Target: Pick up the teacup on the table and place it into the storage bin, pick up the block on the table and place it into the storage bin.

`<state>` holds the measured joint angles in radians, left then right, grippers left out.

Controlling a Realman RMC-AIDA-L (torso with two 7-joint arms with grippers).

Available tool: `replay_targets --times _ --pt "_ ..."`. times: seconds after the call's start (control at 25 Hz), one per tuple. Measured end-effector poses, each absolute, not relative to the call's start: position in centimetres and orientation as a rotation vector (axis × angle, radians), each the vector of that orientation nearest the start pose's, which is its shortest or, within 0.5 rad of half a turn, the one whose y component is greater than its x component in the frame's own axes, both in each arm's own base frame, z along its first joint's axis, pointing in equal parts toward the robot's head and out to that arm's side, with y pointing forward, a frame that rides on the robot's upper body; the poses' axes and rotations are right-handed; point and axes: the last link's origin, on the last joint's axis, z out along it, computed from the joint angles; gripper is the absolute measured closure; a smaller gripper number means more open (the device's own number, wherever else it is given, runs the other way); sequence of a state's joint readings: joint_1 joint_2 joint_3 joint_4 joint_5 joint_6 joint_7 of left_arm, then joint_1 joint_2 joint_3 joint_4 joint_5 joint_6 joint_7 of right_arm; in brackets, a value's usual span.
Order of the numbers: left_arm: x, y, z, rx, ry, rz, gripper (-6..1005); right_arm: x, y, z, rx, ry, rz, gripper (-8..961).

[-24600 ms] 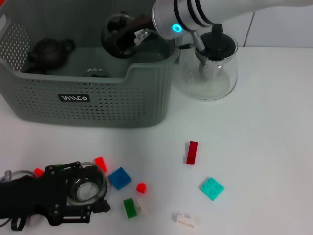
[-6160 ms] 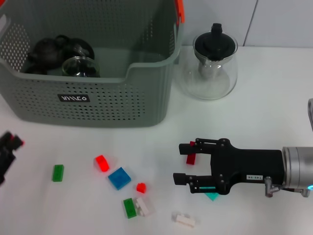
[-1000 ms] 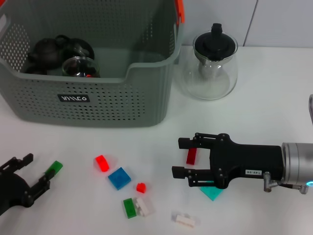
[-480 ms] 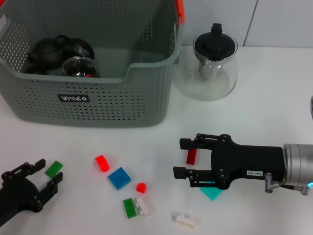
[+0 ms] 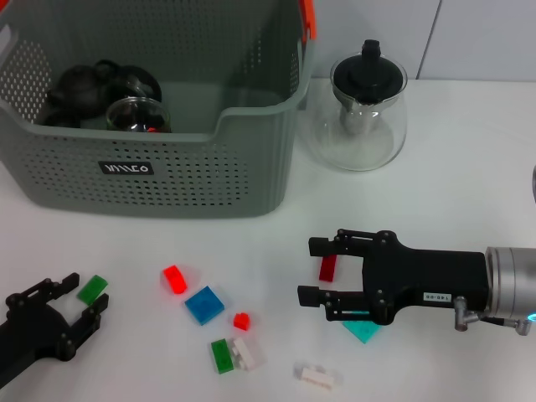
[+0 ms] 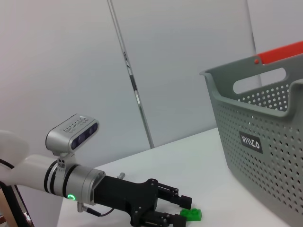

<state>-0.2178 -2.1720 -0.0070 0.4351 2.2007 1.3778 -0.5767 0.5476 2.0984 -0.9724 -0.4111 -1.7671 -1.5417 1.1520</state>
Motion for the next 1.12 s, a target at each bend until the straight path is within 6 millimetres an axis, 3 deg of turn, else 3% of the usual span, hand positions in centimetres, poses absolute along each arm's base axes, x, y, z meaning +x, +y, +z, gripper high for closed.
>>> replay_targets --times 0.32,0.72,0.92,1.12 --pt "-39.9 20.5 -2.3 -2.146 -0.629 -0.407 533 23.9 29.7 -6.5 -2.896 0.494 0.877 162" --pt "-39.6 20.3 -1.7 -2.136 -0.654 -0.464 782 23.8 29.6 -6.4 -2.900 0.491 0.883 162" --pt "-37.8 19.9 1.1 -2.149 -0.644 -0.689 804 23.9 29.6 -6.4 -2.899 0.494 0.883 162" --pt "-34.3 20.9 6.0 -2.150 -0.566 -1.052 783 23.9 29.6 -6.4 -2.899 0.495 0.882 162"
